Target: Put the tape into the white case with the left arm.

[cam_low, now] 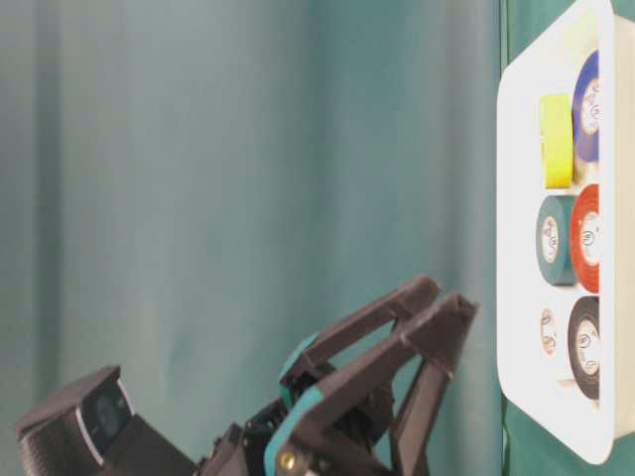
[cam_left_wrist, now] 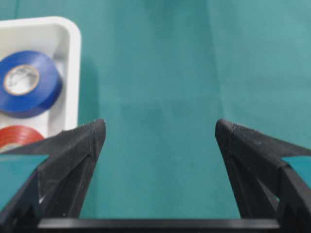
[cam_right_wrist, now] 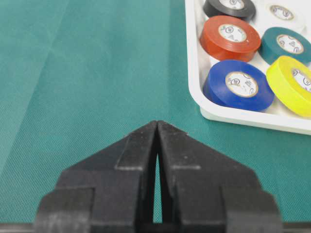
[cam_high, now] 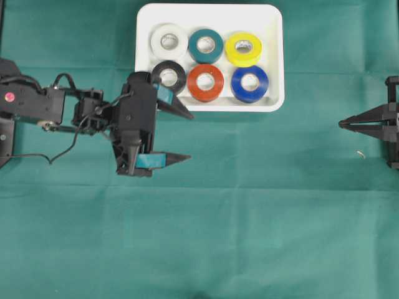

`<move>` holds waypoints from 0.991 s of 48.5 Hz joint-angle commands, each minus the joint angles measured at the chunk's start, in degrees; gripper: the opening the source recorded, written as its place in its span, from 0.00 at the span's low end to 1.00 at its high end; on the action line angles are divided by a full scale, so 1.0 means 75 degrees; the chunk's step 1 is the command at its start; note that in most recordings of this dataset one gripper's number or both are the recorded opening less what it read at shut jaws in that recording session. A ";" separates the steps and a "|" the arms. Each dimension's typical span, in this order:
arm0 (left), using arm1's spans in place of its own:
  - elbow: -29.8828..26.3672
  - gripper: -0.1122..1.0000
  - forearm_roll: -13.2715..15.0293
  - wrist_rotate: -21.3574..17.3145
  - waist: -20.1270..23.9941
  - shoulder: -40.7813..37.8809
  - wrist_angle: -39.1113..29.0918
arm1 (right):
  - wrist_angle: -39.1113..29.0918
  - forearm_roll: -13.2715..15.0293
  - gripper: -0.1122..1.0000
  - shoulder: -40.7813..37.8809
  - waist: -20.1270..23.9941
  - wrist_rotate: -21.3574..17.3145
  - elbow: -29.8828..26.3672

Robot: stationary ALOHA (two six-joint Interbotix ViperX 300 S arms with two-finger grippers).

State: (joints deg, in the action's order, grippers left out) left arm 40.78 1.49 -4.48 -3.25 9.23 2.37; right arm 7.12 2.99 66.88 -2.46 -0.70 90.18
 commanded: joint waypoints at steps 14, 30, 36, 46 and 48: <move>0.0445 0.97 0.0012 -0.0012 -0.0469 0.0398 0.0422 | 0.0105 0.0000 0.02 -0.0047 -0.0023 0.0000 -0.0059; 0.1359 0.97 0.0012 0.0000 -0.0645 0.0914 0.1090 | 0.0094 0.0000 0.02 -0.0035 -0.0023 0.0000 -0.0059; 0.1664 0.97 0.0012 0.0000 -0.0656 0.1078 0.1184 | 0.0105 0.0000 0.02 -0.0035 -0.0012 0.0000 -0.0059; 0.1910 0.97 0.0012 -0.0012 -0.0656 0.1406 0.1195 | 0.0094 0.0000 0.02 -0.0047 -0.0023 0.0000 -0.0070; 0.1957 0.97 0.0012 -0.0012 -0.0656 0.1477 0.1195 | 0.0105 0.0000 0.02 -0.0047 -0.0023 0.0000 -0.0059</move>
State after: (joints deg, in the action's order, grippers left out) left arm 55.63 1.49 -4.57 -8.00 18.72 10.72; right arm 7.21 2.99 66.97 -2.55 -0.70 90.26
